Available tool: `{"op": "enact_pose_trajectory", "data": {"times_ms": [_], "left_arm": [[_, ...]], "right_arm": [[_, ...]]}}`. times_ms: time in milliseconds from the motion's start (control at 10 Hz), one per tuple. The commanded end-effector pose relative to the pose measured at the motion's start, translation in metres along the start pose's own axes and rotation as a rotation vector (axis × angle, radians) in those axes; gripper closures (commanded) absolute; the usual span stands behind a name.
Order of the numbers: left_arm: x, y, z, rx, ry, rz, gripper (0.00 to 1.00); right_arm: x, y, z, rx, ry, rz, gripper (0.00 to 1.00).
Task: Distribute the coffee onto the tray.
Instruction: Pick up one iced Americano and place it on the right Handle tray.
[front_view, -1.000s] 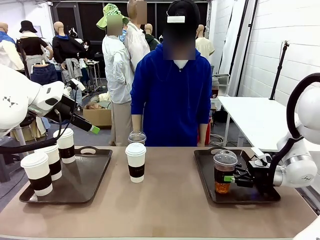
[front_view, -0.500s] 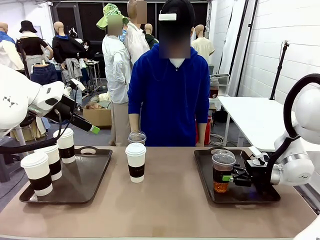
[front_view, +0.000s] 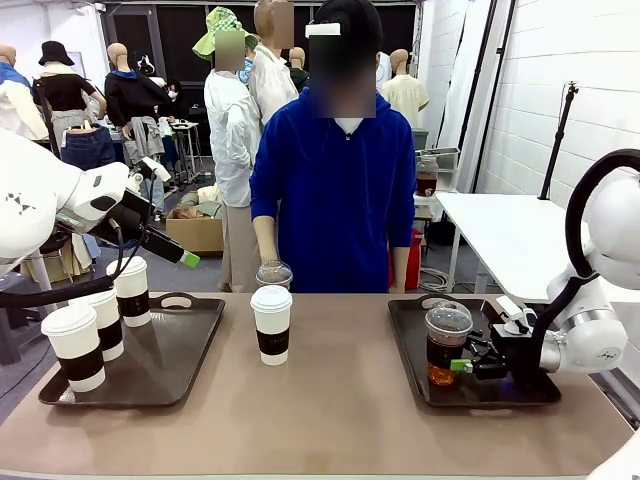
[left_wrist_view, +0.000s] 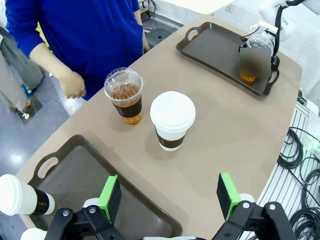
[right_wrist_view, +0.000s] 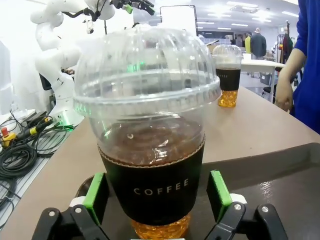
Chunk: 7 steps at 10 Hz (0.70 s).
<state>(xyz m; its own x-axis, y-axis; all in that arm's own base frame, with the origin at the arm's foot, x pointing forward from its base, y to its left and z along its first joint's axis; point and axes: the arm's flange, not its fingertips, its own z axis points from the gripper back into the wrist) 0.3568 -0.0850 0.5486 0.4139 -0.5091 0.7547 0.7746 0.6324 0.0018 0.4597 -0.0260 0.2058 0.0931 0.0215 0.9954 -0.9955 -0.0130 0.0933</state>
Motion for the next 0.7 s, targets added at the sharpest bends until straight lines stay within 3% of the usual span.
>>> {"op": "enact_pose_trajectory", "data": {"times_ms": [0,600], "left_arm": [[-0.002,0.001,0.000,-0.012,-0.008,0.006,0.00],[-0.002,0.001,0.000,-0.012,-0.008,0.006,0.00]], "right_arm": [[-0.008,0.007,0.000,0.010,0.041,0.007,0.00],[0.009,0.009,0.024,-0.036,0.068,0.010,0.00]]}}
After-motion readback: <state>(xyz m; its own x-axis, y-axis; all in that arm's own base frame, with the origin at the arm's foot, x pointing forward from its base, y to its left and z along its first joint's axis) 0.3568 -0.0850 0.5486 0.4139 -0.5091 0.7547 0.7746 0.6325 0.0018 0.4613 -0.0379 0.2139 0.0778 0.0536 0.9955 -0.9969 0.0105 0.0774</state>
